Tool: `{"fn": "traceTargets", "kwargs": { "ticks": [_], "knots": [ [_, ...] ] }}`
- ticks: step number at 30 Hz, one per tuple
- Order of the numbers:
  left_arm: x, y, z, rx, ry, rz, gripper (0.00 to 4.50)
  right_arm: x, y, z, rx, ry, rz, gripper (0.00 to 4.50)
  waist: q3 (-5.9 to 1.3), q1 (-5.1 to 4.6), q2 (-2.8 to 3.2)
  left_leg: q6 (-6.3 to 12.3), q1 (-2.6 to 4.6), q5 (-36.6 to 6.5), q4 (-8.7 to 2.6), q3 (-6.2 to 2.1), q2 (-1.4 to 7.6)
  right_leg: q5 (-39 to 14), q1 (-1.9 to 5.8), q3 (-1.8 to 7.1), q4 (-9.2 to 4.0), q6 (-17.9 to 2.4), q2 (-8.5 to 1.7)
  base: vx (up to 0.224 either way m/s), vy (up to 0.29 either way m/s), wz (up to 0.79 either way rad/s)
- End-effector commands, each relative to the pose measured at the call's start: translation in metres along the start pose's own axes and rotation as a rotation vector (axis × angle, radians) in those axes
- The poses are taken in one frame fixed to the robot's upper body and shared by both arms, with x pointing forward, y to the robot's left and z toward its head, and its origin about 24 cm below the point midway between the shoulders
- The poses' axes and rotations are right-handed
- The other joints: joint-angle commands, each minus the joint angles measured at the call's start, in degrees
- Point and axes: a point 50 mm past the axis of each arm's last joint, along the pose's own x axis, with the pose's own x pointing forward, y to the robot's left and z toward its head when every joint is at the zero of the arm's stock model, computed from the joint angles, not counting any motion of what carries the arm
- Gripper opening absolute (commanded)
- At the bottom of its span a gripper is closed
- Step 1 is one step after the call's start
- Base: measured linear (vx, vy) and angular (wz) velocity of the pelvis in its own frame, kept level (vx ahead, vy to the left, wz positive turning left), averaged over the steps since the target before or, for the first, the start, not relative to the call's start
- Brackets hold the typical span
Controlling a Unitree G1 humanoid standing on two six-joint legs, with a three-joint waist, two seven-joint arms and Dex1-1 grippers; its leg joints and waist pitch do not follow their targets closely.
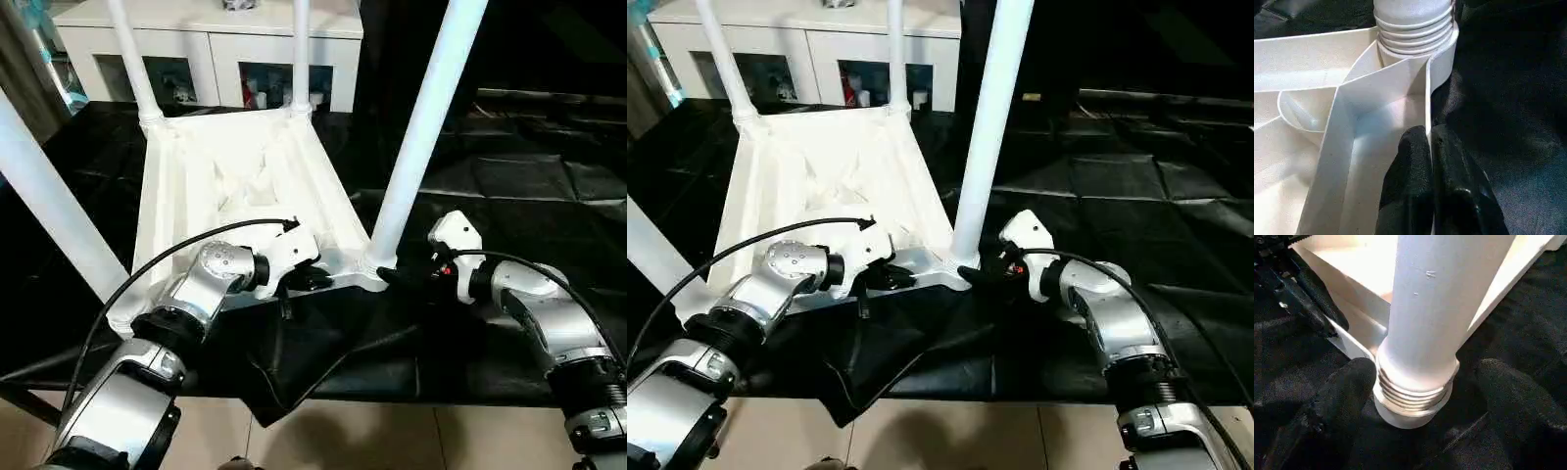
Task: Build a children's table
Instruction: Rotate table base
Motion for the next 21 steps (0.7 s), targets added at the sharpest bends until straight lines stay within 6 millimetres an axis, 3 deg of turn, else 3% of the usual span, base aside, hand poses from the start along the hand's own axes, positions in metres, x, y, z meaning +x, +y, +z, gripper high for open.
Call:
{"fn": "traceTargets", "kwargs": {
  "ticks": [1,14,15,18,21],
  "knots": [
    [-0.0012,-0.0074,-0.0139,0.009,0.082,-0.044,0.03,-0.0044,-0.0017,0.0021,-0.021,-0.006,-0.011,3.81,-4.30,0.19,-0.13,1.66,0.83,-16.00,-4.36,-0.88,2.77,-19.62,3.14,2.54,-4.38,-11.17,-3.74,0.000,0.000,0.00],
    [-0.0044,-0.0050,-0.0123,0.007,0.060,0.004,0.03,-0.0036,-0.0025,0.0010,-0.022,-0.008,-0.019,3.81,-4.25,0.08,0.13,1.22,0.94,-17.09,-4.45,-0.86,2.81,-19.03,3.03,2.60,-4.37,-11.51,-3.64,0.000,0.000,0.00],
    [-0.0048,-0.0066,-0.0128,-0.010,0.059,-0.017,0.56,-0.0035,-0.0023,0.0005,-0.022,-0.007,-0.020,3.81,-4.18,0.09,0.21,1.08,0.99,-17.61,-4.49,-0.87,2.79,-20.14,2.97,2.57,-4.50,-11.20,-3.63,0.000,0.000,0.00],
    [-0.0061,-0.0080,-0.0128,-0.028,0.056,-0.040,0.65,-0.0034,-0.0024,0.0005,-0.022,-0.008,-0.022,3.81,-4.10,-0.02,0.13,0.77,0.96,-18.24,-4.56,-0.94,2.74,-22.12,2.96,2.55,-4.75,-10.39,-3.68,0.000,0.000,0.00],
    [-0.0083,-0.0083,-0.0124,-0.010,0.057,-0.041,0.93,-0.0038,-0.0027,0.0010,-0.022,-0.011,-0.025,3.81,-4.17,-0.06,0.28,0.70,0.98,-18.00,-4.62,-0.98,2.84,-20.70,2.94,2.63,-4.56,-10.85,-3.62,0.000,0.000,0.00]
  ]
}}
